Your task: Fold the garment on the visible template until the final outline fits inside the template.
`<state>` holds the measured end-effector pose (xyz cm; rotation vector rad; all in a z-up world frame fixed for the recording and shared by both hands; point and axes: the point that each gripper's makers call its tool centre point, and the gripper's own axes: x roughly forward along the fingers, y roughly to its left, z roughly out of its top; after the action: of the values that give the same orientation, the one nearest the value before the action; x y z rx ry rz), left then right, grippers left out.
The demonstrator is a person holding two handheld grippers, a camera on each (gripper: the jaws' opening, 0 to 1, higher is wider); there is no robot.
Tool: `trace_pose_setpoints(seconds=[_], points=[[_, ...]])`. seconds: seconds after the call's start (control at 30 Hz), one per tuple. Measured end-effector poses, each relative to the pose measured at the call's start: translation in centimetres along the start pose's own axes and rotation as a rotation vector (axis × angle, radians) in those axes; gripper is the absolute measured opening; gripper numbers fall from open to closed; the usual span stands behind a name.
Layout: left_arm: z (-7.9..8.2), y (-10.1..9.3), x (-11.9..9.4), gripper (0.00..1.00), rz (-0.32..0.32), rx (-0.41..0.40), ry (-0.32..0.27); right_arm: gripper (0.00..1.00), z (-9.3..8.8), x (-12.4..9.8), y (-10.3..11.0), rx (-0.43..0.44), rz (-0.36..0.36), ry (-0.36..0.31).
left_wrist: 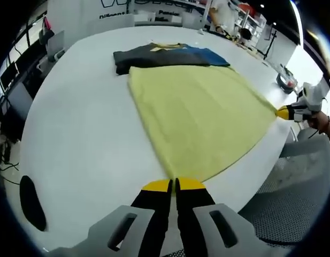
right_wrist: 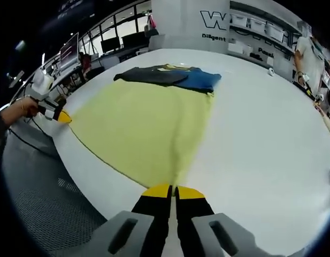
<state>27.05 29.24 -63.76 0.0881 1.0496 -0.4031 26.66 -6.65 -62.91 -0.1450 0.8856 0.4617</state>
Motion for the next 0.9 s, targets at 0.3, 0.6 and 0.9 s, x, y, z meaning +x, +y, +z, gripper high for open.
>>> trace_pose_setpoints(seconds=[0.3, 0.6, 0.9], points=[[-2.0, -0.6, -1.9, 0.07, -0.021, 0.093, 0.102, 0.0, -1.4, -2.4, 2.0, -0.02, 0.063, 0.051], [-3.8, -1.9, -4.1, 0.07, -0.061, 0.109, 0.178, 0.0, -2.0, -4.6, 3.7, -0.07, 0.102, 0.109], [-4.9, -2.8, -5.9, 0.07, -0.091, 0.134, 0.236, 0.0, -2.5, -6.3, 5.8, -0.077, 0.188, 0.192]])
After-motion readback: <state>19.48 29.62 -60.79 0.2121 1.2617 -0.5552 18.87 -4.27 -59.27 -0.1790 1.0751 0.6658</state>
